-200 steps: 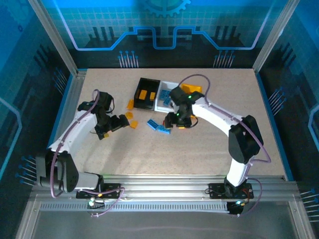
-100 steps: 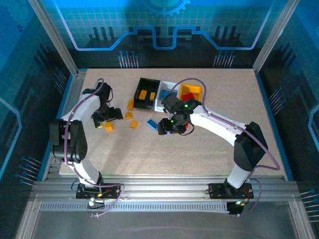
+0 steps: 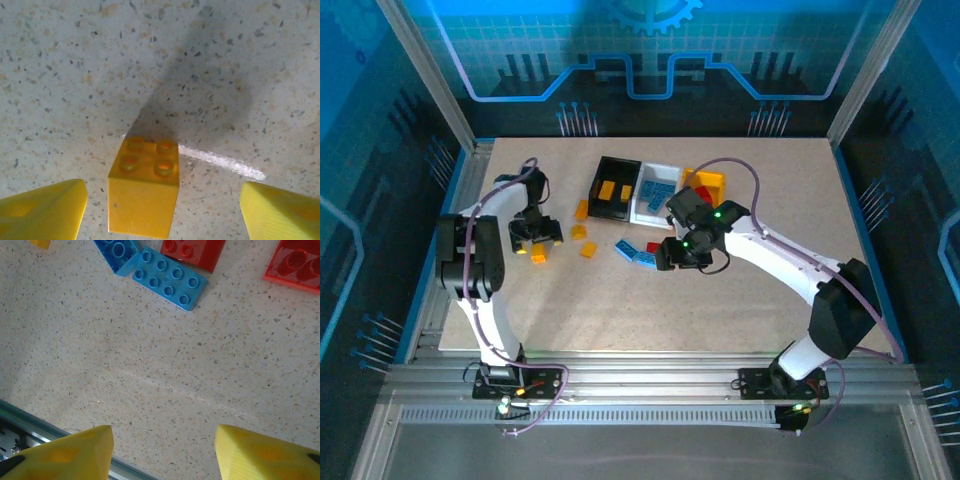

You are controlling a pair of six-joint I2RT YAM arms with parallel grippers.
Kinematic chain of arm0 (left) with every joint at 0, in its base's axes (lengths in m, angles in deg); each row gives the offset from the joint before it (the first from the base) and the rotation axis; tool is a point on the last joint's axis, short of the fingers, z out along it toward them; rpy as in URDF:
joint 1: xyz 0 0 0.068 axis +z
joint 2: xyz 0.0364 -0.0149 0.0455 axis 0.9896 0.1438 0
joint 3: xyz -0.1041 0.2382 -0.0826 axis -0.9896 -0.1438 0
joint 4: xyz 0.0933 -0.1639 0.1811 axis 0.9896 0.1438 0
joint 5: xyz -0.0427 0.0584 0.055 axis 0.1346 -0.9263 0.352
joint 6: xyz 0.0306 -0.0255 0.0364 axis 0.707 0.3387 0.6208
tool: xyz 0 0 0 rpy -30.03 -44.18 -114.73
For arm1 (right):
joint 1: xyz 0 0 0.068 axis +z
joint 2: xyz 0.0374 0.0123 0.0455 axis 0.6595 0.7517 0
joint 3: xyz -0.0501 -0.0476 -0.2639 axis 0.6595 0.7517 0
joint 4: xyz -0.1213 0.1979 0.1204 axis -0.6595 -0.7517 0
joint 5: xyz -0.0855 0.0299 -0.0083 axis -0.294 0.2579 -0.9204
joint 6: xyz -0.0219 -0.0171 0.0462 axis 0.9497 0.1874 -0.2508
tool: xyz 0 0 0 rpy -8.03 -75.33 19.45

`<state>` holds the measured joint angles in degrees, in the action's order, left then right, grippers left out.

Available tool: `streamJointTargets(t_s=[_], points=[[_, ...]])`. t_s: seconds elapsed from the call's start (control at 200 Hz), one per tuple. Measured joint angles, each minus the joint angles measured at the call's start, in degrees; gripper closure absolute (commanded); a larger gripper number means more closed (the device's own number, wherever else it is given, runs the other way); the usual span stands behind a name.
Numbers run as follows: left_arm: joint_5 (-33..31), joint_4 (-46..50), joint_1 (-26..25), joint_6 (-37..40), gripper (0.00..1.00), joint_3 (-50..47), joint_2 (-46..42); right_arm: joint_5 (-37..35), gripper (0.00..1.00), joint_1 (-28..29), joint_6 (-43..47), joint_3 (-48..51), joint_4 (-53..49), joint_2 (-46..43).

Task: Sort the legos into containers by color

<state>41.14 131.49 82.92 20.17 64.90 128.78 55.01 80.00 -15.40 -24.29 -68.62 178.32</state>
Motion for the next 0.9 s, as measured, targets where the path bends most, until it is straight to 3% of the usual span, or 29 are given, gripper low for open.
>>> streamJointTargets(t_s=[0.255, 0.39, 0.53, 0.75, 0.901], points=[[-0.46, -1.09, 0.04, 0.68, 0.25, 0.59, 2.84, -0.17, 0.46, -0.70, 0.90, -5.05, -1.60, 1.49], [-0.48, -1.62, 0.09, 0.98, 0.35, 0.59, 3.69, -0.09, 0.47, -1.20, 0.87, -6.19, -1.55, 3.19], [-0.44, -2.16, 0.11, 1.11, 0.53, 0.59, 3.74, 0.04, 0.48, -1.31, 0.98, -6.21, -1.60, 4.55], [-0.42, -2.29, 0.11, 0.85, 0.63, 0.57, 3.74, 0.04, 0.48, -1.42, 1.11, -6.21, -1.57, 4.92], [-0.11, -2.32, 0.11, 0.81, 0.64, 0.28, 3.37, 0.02, 0.48, -2.19, 1.53, -6.12, -1.55, 4.83]])
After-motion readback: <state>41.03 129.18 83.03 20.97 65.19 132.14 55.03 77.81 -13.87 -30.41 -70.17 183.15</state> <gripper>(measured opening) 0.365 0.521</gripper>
